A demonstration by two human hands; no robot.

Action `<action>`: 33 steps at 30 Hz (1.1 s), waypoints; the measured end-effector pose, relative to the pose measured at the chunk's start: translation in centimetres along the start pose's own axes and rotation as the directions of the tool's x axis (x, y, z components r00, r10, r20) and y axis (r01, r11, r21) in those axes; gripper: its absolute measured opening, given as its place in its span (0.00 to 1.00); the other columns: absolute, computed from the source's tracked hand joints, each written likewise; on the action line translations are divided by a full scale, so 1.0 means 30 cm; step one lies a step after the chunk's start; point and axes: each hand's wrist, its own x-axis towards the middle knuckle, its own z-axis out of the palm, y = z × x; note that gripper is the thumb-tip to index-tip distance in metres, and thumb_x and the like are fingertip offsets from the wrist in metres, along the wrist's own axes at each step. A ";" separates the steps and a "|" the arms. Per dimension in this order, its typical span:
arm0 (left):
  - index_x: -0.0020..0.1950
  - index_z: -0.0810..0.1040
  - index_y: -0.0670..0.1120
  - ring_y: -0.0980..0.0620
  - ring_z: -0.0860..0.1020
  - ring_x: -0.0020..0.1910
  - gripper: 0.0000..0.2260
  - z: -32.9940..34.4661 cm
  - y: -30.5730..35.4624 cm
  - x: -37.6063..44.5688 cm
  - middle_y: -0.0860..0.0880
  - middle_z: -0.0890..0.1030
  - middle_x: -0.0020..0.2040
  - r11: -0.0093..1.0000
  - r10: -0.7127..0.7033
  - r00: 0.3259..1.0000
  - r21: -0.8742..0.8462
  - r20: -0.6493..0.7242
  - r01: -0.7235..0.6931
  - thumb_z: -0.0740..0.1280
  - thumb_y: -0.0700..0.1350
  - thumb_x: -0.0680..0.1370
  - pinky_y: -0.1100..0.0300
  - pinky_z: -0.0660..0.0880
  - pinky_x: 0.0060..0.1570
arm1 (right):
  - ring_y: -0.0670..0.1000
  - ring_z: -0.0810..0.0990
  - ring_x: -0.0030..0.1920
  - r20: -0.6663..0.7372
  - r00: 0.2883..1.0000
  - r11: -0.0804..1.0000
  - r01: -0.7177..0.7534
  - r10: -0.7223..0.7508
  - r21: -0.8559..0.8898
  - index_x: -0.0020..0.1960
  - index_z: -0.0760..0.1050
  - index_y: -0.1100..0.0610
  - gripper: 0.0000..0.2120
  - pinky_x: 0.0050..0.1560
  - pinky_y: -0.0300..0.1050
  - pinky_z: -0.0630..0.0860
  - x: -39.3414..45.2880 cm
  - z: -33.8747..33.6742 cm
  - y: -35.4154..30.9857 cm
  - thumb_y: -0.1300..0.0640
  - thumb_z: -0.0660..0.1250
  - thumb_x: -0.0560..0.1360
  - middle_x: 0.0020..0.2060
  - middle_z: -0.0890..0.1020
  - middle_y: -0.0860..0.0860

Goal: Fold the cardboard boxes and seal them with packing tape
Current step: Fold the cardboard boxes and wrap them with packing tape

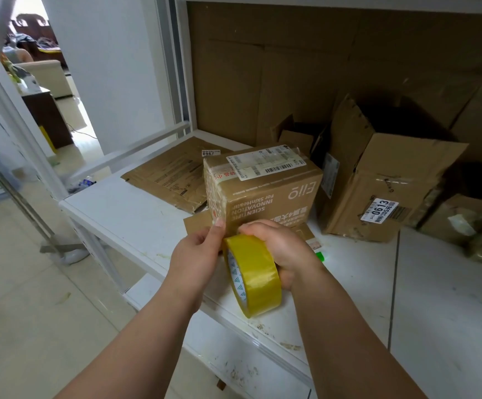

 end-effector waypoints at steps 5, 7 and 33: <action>0.62 0.73 0.57 0.56 0.76 0.49 0.17 -0.023 0.036 0.062 0.56 0.76 0.52 0.876 0.408 0.904 0.334 -0.130 -0.348 0.68 0.61 0.76 0.62 0.71 0.42 | 0.52 0.83 0.41 -0.021 0.999 0.999 0.041 -0.042 -0.023 0.46 0.82 0.54 0.03 0.48 0.52 0.81 -0.016 -0.015 0.002 0.56 0.70 0.76 0.38 0.84 0.53; 0.72 0.66 0.62 0.53 0.72 0.61 0.29 -0.040 0.055 0.096 0.52 0.70 0.64 0.751 0.531 0.845 0.429 0.060 -0.502 0.70 0.61 0.73 0.56 0.73 0.55 | 0.51 0.84 0.44 -0.028 0.997 0.994 0.064 -0.067 -0.085 0.47 0.82 0.53 0.04 0.50 0.51 0.81 -0.020 -0.016 0.002 0.53 0.70 0.75 0.41 0.85 0.52; 0.68 0.70 0.65 0.55 0.73 0.57 0.31 -0.073 0.063 0.224 0.54 0.60 0.72 0.590 0.537 0.767 0.493 0.350 -0.639 0.79 0.51 0.69 0.63 0.71 0.54 | 0.61 0.83 0.54 -0.037 0.999 0.972 -0.002 0.011 0.235 0.42 0.85 0.50 0.04 0.58 0.64 0.79 -0.044 -0.101 0.021 0.56 0.72 0.74 0.50 0.85 0.58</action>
